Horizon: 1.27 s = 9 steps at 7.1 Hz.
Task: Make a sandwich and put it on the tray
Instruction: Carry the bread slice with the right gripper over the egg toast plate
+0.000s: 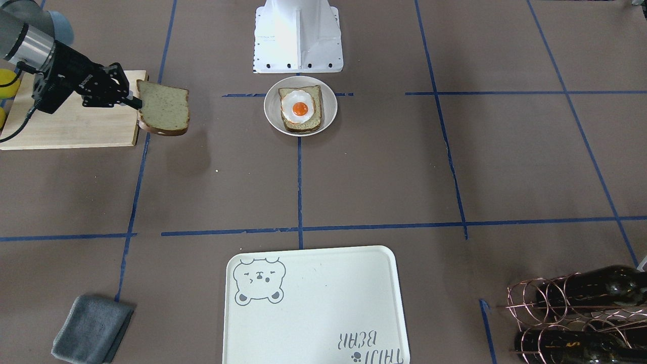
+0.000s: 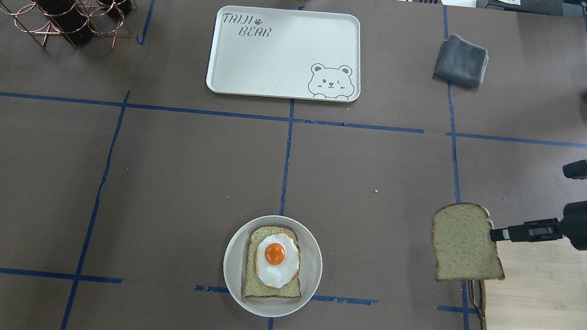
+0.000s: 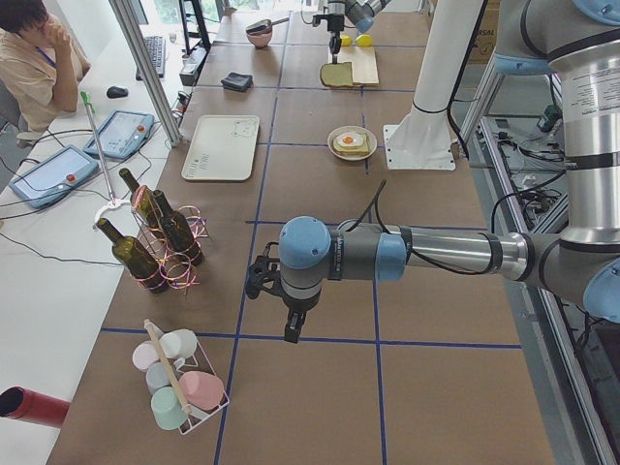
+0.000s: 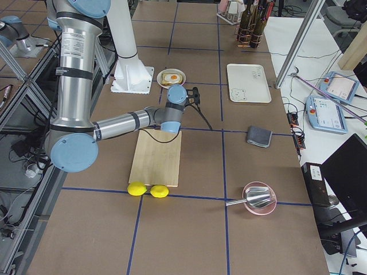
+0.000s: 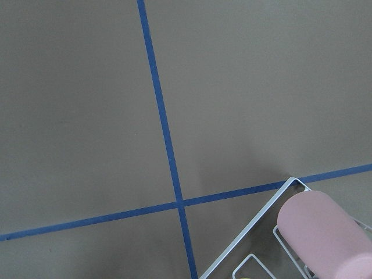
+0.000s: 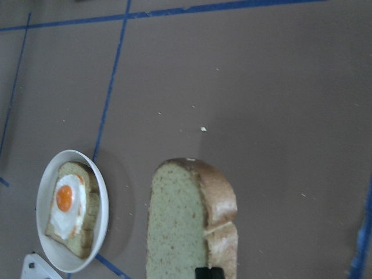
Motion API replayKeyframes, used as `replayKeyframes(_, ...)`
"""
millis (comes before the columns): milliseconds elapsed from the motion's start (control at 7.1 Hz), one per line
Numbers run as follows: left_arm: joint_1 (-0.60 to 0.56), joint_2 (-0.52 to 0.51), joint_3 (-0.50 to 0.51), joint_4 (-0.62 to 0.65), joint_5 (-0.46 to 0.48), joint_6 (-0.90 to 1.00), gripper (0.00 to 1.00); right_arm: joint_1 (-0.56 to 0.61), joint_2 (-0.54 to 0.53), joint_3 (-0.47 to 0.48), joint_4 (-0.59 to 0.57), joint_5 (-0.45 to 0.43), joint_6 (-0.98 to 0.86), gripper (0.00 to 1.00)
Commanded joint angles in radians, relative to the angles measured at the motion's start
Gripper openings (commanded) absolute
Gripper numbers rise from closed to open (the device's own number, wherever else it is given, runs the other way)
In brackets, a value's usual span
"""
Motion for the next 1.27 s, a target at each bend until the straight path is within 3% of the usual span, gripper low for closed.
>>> replayKeyframes(0, 0.0, -0.001, 0.0, -0.001, 0.0, 0.001, 1.0, -0.103, 0.217, -0.011, -0.075, -0.059, 0.152, 0.0)
replayKeyframes(282, 0.0, -0.004, 0.0, -0.001, 0.0, 0.001, 1.0, -0.33, 0.311, -0.047, -0.082, -0.327, 0.174, 0.0)
replayKeyframes(563, 0.0, -0.004, 0.0, -0.001, 0.0, 0.001, 1.0, -0.473, 0.382, -0.057, -0.196, -0.522, 0.176, 0.0)
replayKeyframes(1127, 0.0, -0.004, 0.0, -0.001, -0.002, 0.001, 1.0, -0.528, 0.367, -0.06, -0.223, -0.614, 0.24, 0.0)
